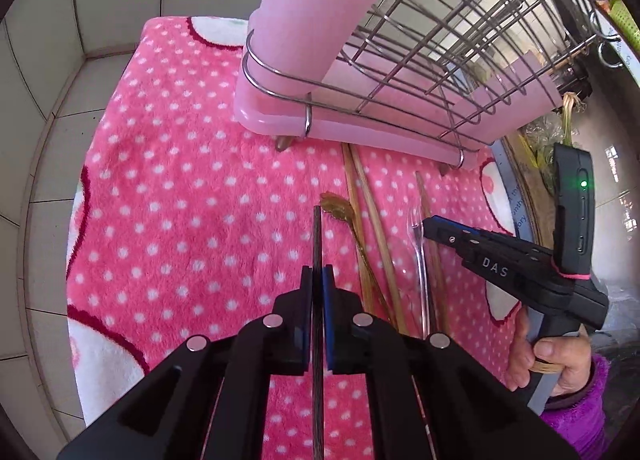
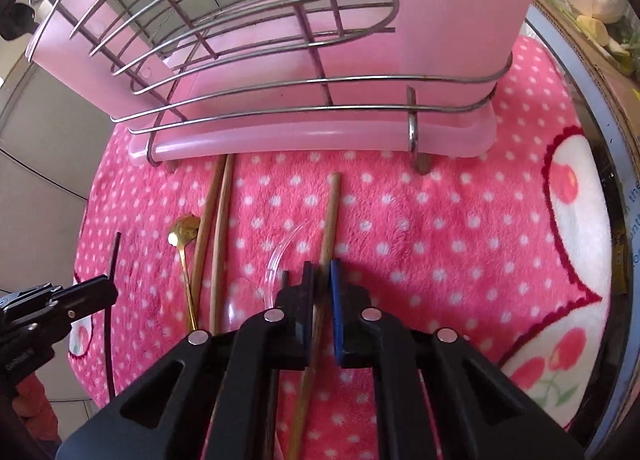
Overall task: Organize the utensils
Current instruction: 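Lower the dark stick into the pink cup while the right tool inserts its chopstick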
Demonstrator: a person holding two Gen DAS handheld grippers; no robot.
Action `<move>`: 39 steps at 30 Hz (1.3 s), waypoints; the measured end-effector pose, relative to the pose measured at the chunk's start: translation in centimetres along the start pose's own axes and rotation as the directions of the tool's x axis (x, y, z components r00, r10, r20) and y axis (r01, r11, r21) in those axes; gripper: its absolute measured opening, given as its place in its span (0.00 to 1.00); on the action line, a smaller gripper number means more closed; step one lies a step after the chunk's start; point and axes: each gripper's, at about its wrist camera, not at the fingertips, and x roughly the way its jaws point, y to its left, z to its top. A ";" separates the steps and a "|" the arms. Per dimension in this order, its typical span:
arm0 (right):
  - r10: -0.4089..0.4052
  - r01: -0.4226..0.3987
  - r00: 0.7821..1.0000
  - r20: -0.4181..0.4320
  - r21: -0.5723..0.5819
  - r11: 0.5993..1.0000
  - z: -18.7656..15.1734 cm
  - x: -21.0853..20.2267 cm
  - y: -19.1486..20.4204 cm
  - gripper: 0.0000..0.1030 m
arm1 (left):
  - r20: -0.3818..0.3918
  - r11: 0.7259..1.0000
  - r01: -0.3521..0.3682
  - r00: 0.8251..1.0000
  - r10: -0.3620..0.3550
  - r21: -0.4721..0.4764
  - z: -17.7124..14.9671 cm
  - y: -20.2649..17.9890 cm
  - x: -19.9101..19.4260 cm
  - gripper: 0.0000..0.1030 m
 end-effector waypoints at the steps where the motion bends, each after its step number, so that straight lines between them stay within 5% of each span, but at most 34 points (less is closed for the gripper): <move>1: 0.013 -0.013 1.000 0.011 0.012 1.000 -0.2 -0.5 -0.6 0.07 | 0.013 1.000 -0.001 1.000 0.001 0.002 -0.1 0.0 -0.4 0.04; 9: 0.110 -0.121 0.980 0.167 0.058 0.991 -2.4 -5.2 -2.9 0.06 | 0.150 0.999 0.048 0.988 -0.047 0.000 -0.4 0.5 -3.9 0.04; 16: 0.100 -0.115 0.925 0.367 0.019 0.993 -3.7 -11.9 -3.8 0.06 | 0.342 0.998 0.062 0.937 -0.068 0.030 -0.6 -0.7 -8.1 0.04; 20: 0.131 -0.148 0.861 0.491 -0.005 0.989 -3.6 -16.4 -3.9 0.06 | 0.475 0.995 0.078 0.874 -0.097 0.058 -0.2 -1.6 -11.5 0.04; 26: 0.137 -0.127 0.730 0.670 -0.064 0.990 -1.4 -23.3 -2.6 0.06 | 0.645 0.992 0.082 0.754 -0.125 0.096 1.7 -3.5 -16.6 0.04; 34: 0.078 -0.031 0.572 0.817 -0.074 0.997 2.4 -29.0 -2.2 0.06 | 0.767 0.993 0.051 0.632 -0.115 0.107 5.2 -5.2 -20.0 0.04; 39: 0.058 -0.036 0.520 0.852 -0.046 0.998 5.5 -29.1 -3.1 0.06 | 0.820 0.996 0.005 0.568 -0.076 0.089 7.9 -5.8 -19.9 0.04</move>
